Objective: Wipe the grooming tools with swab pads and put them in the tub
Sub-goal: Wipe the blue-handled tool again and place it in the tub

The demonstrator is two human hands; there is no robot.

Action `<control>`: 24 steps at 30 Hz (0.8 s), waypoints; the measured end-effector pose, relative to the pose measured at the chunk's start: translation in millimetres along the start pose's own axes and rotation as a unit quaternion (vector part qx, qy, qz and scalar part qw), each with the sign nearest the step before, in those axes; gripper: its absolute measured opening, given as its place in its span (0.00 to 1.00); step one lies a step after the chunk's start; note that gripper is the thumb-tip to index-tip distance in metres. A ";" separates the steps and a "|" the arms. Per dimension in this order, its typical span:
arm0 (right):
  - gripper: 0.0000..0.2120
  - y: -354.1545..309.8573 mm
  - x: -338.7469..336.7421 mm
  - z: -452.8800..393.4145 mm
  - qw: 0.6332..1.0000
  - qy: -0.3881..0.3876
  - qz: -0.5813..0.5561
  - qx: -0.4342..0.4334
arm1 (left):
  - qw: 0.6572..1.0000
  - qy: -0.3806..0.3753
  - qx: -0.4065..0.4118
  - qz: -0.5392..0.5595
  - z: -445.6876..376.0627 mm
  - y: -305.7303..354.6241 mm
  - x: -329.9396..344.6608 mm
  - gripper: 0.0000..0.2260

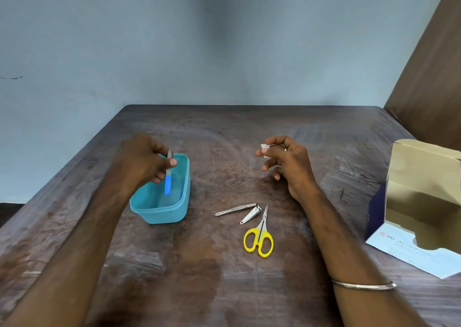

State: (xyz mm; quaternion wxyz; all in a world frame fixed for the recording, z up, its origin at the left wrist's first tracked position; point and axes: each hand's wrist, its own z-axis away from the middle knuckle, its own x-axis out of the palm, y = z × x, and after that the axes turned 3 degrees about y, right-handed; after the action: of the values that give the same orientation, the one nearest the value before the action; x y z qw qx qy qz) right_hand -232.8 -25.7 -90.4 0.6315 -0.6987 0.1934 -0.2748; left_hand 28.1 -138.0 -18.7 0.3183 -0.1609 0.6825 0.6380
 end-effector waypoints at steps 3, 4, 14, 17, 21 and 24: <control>0.07 -0.4 -0.2 0.4 1.000 -0.003 0.004 0.000 | 0.999 -0.021 -0.012 -0.043 1.4 0.5 7.4 0.05; 0.06 -0.2 -0.4 0.4 1.000 -0.006 0.006 -0.002 | 0.998 -0.027 -0.017 -0.056 2.6 1.6 9.8 0.06; 0.03 -0.4 0.2 1.2 1.000 -0.019 0.022 0.001 | 0.985 -0.058 -0.037 -0.158 2.9 6.2 26.1 0.12; 0.04 -0.8 0.3 0.7 1.000 -0.018 0.020 0.006 | 0.982 -0.065 -0.034 -0.175 1.3 4.4 27.8 0.14; 0.05 0.1 0.7 -0.5 1.000 -0.019 0.012 0.005 | 0.981 -0.063 -0.028 -0.183 -1.6 4.3 29.3 0.15; 0.05 0.8 1.0 -1.3 1.000 -0.022 0.014 0.003 | 0.978 -0.065 -0.022 -0.197 -1.7 5.1 31.5 0.17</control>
State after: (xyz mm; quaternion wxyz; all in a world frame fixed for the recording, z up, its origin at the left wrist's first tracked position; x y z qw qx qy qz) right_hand -232.8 -27.4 -91.0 0.6417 -0.6996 0.1885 -0.2516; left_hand 1.1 -133.1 -35.0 0.4778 -0.2576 0.6009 0.5867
